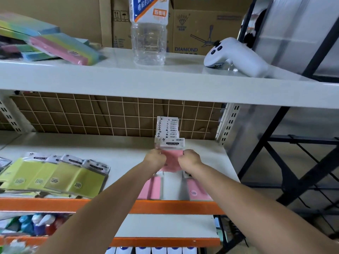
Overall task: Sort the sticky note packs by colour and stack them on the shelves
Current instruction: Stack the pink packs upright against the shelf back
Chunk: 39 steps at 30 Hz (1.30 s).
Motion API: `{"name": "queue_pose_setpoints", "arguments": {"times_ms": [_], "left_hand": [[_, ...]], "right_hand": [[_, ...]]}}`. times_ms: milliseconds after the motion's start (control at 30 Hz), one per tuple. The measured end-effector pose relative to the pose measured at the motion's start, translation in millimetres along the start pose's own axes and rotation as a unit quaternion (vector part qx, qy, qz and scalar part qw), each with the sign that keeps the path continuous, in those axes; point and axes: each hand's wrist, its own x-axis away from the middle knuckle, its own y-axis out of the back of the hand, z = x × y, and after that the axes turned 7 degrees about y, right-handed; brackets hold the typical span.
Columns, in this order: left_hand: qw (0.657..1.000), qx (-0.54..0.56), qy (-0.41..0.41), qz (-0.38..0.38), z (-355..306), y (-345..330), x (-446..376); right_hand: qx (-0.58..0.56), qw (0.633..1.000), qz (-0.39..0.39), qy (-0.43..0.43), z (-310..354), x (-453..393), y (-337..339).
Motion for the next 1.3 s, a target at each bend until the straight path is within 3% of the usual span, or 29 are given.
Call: {"name": "queue_pose_setpoints", "arguments": {"times_ms": [233, 400, 633, 800, 1000, 1200, 1300], "left_hand": [[0.998, 0.03, 0.04, 0.042, 12.4, 0.0, -14.8], [0.999, -0.026, 0.021, 0.033, 12.1, 1.3, -8.9], [0.997, 0.017, 0.001, 0.075, 11.8, -0.1, -11.0], [0.997, -0.005, 0.042, 0.067, 19.5, -1.9, -15.5], [0.996, 0.046, 0.055, 0.045, 20.5, 2.3, -14.4], [0.998, -0.007, 0.047, 0.034, 20.4, 19.7, -15.9], [0.998, -0.043, 0.048, -0.008, 22.1, 32.7, -12.1]], "right_hand": [[-0.029, 0.998, 0.056, -0.013, -1.1, -1.3, -15.0], [-0.034, 0.999, 0.035, -0.004, 1.1, -5.1, -22.4], [-0.058, 0.998, 0.005, 0.009, 0.8, -12.1, -28.0], [-0.065, 0.998, 0.013, -0.019, -7.1, -14.7, -30.6], [-0.059, 0.998, 0.016, -0.025, -12.0, -14.8, -25.1], [-0.045, 0.998, 0.029, -0.012, -13.3, -8.7, -17.9], [-0.026, 0.999, 0.028, 0.003, -10.4, 1.0, -19.2]]}}
